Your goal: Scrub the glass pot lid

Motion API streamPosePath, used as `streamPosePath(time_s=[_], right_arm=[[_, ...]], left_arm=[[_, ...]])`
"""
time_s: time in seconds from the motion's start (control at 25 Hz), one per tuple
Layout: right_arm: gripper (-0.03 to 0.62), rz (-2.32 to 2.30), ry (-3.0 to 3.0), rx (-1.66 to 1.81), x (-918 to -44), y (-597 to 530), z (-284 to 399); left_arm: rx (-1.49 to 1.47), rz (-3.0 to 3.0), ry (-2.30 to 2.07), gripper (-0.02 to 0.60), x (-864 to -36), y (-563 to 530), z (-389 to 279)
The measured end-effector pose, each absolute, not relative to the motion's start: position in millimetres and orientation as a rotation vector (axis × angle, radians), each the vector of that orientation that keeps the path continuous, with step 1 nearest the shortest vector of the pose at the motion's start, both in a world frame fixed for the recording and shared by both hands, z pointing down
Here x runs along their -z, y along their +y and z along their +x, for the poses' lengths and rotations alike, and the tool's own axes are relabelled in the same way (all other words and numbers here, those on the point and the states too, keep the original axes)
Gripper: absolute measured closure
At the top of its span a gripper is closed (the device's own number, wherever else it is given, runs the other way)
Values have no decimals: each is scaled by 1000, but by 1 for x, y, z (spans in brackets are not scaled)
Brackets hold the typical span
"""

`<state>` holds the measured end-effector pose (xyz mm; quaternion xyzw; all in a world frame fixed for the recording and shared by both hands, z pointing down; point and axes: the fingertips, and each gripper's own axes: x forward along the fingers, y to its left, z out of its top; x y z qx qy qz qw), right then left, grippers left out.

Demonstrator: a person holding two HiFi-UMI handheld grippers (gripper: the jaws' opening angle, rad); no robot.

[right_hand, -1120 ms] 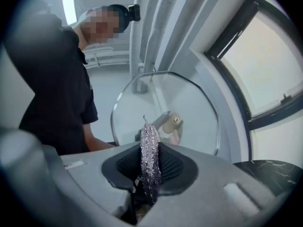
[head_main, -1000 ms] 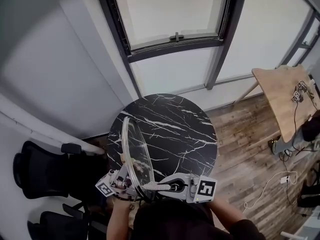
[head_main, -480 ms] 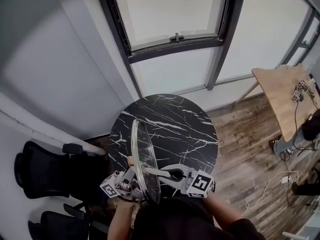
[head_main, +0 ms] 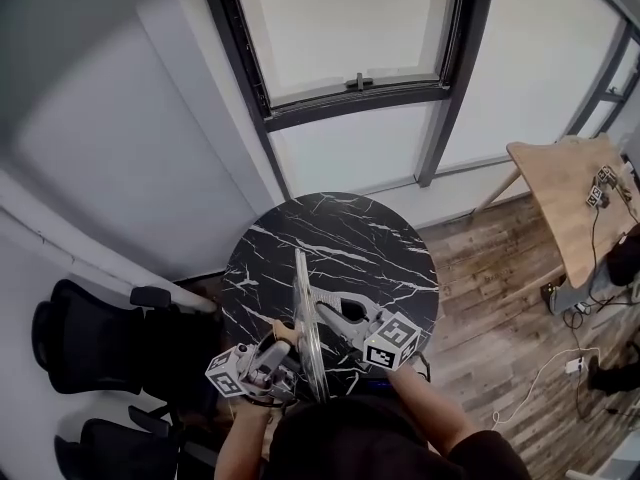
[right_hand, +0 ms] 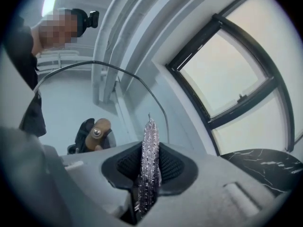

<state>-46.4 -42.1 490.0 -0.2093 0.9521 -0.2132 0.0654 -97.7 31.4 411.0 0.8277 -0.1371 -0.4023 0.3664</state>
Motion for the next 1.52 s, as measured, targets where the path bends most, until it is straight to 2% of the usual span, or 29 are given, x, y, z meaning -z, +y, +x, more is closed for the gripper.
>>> streamPosePath(time_s=[0.44, 1.04, 1.32, 1.52], right_arm=[[520, -718, 2867, 508, -455, -74, -54], [520, -375, 2854, 433, -419, 21, -45], [520, -109, 2831, 534, -435, 72, -28], [520, -205, 2880, 542, -455, 75, -10]], left_arm=[[1015, 2154, -419, 399, -418, 38, -97], [1024, 2072, -540, 399, -451, 25, -115], [1083, 1973, -564, 399, -463, 20, -127], [1003, 2004, -658, 399, -482, 22, -134]])
